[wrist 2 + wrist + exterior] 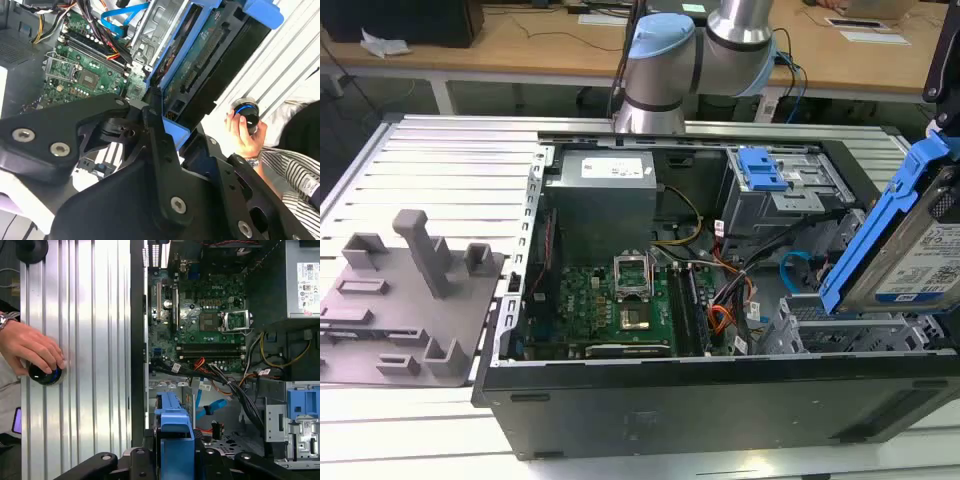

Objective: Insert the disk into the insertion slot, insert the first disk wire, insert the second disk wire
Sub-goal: 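Insert the disk into the insertion slot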

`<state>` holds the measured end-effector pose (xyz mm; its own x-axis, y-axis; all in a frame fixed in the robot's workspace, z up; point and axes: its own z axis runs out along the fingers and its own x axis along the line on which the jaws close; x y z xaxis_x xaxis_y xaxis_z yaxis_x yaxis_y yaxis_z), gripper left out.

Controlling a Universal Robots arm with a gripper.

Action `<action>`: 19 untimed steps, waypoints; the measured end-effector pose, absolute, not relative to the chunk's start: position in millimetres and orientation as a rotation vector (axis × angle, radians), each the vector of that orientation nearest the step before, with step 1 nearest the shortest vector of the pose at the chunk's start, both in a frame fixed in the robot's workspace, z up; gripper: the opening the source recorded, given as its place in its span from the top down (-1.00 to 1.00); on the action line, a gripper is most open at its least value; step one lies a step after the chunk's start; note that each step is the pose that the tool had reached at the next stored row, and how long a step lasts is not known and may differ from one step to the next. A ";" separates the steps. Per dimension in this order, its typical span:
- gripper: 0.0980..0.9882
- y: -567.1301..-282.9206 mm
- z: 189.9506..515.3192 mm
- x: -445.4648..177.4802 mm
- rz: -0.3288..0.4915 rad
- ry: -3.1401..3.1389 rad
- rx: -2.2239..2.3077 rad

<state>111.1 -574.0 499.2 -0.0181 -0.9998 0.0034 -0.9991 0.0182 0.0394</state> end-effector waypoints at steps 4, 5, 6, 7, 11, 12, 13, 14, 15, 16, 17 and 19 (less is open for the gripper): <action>0.40 -574.0 494.8 111.1 -0.040 -2.220 2.180; 0.40 -574.0 493.5 111.1 -0.040 -2.220 2.180; 0.40 -574.0 492.4 111.1 -0.040 -2.220 2.180; 0.40 -574.0 491.4 111.1 -0.040 -2.220 2.180; 0.40 -574.0 487.0 111.1 -0.040 -2.220 2.180; 0.40 -574.0 485.8 111.1 -0.040 -2.220 2.180; 0.40 -574.0 485.0 111.1 -0.040 -2.220 2.180; 0.40 -574.0 484.5 111.1 -0.040 -2.220 2.180; 0.40 -574.0 483.3 111.1 -0.040 -2.220 2.180; 0.40 -574.0 482.1 111.1 -0.040 -2.220 2.180; 0.40 -574.0 480.1 111.1 -0.040 -2.220 2.180; 0.40 -573.9 474.7 111.1 -0.040 -2.220 2.180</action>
